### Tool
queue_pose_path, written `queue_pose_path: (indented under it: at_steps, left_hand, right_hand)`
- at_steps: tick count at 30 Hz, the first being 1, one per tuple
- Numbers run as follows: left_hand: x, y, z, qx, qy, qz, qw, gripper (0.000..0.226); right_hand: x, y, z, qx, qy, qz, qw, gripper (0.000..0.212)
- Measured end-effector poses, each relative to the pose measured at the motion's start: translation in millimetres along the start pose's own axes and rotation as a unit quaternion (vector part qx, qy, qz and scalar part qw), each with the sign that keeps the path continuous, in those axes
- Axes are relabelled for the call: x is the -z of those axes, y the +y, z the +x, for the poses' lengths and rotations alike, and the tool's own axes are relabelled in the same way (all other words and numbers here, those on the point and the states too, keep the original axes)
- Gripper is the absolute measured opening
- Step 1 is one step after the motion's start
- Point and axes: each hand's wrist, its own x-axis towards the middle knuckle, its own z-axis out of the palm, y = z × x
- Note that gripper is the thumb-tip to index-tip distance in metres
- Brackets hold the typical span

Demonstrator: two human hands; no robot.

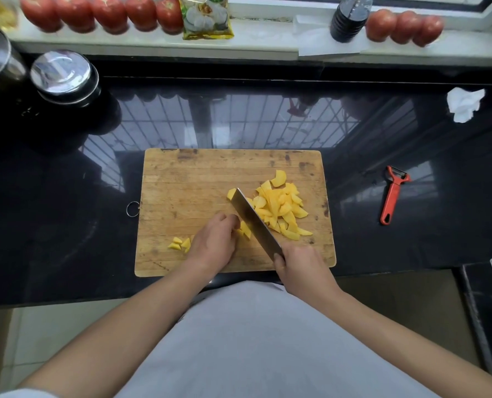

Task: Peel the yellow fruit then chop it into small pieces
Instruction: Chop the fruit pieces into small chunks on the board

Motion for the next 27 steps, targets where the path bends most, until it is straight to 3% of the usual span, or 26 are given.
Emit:
queue_pose_path:
  at_steps: [3,7,11,15,18,22,27]
  left_hand:
    - [2,5,-1,0.071,0.000,-0.013,0.997,0.011]
    - [-4,1,-4,0.179,0.009,-0.116,0.977,0.004]
    - [-5,3,-6,0.209,0.026,-0.190,0.959,0.015]
    - [-4,7,-9,0.215,0.039,-0.218,0.951,0.016]
    - [-9,-1,-12,0.258,0.041,-0.287,0.922,0.007]
    - [-14,-12,-9,0.308,0.060,-0.341,0.886,0.011]
    - [-7,-5,-6,0.313,0.064,-0.338,0.886,0.022]
  right_hand:
    - [-3,-4,0,0.012,-0.015,-0.017,1.000,0.025]
    - [-9,-10,3,0.022,-0.055,-0.043,0.997,0.025]
    - [-16,-16,8,0.038,-0.067,-0.093,0.993,0.024]
    - [-15,-31,19,0.063,-0.039,-0.070,0.995,0.022]
    - [-7,-29,17,0.071,0.008,-0.042,0.997,0.018]
    - [-9,-23,5,0.066,-0.024,-0.083,0.994,0.017]
    - [-21,-41,25,0.067,-0.020,-0.090,0.993,0.017]
